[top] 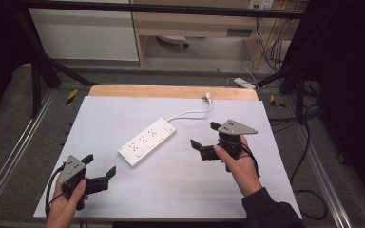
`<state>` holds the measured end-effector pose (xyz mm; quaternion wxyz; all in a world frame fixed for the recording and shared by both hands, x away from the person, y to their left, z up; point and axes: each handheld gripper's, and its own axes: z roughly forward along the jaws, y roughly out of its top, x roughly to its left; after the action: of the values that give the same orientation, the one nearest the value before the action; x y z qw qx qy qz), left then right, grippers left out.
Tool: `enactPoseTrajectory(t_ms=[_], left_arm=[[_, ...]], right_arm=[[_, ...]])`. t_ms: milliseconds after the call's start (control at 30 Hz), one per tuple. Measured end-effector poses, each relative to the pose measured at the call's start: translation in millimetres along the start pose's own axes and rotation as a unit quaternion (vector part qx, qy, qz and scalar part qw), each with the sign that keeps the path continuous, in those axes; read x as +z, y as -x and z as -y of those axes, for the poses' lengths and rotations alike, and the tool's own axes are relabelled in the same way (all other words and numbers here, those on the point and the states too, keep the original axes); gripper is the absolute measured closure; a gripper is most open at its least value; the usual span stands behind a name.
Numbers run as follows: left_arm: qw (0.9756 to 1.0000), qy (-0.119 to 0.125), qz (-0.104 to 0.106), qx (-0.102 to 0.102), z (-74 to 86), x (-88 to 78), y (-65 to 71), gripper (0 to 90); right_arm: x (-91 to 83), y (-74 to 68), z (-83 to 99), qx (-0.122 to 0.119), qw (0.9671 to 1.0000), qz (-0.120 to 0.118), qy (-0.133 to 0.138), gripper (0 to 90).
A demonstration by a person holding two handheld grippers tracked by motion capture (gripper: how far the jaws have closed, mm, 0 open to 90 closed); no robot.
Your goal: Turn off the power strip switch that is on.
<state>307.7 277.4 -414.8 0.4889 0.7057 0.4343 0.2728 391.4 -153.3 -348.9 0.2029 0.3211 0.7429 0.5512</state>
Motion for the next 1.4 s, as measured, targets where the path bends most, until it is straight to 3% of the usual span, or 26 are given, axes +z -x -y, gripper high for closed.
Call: enactPoseTrajectory(t_ms=[367,700,1000,1133,1200,1333,1400], left_arm=[[1.0,0.0,0.0,0.0,-0.1,-0.2,-0.1,4.7],[1.0,0.001,0.001,0.001,-0.3,-0.6,-0.5,4.7],[1.0,0.001,-0.001,0.001,-0.2,-0.8,-1.3,4.7],[1.0,0.001,-0.001,0.001,-0.2,-0.8,-1.4,4.7],[1.0,0.001,0.0,0.001,-0.2,-0.8,-1.3,4.7],[1.0,0.0,0.0,0.002,-0.1,-0.7,-1.2,4.7],[1.0,0.0,0.0,0.002,-0.1,-0.8,-1.3,4.7]], right_arm=[[17.0,-12.7,-8.0,-0.005,0.9999,-0.012,-0.004,4.0],[35.1,-24.1,-13.2,-0.01,0.9996,-0.024,-0.01,10.6],[51.2,-33.1,-15.3,-0.012,0.9992,-0.038,-0.01,29.9],[58.1,-38.4,-14.5,-0.021,0.9989,-0.041,-0.008,47.1],[59.5,-39.4,-14.2,-0.022,0.9989,-0.042,-0.007,50.1],[66.1,-43.6,-13.1,-0.029,0.9986,-0.045,-0.002,66.4],[67.1,-44.6,-13.2,-0.03,0.9985,-0.046,-0.001,69.0]])
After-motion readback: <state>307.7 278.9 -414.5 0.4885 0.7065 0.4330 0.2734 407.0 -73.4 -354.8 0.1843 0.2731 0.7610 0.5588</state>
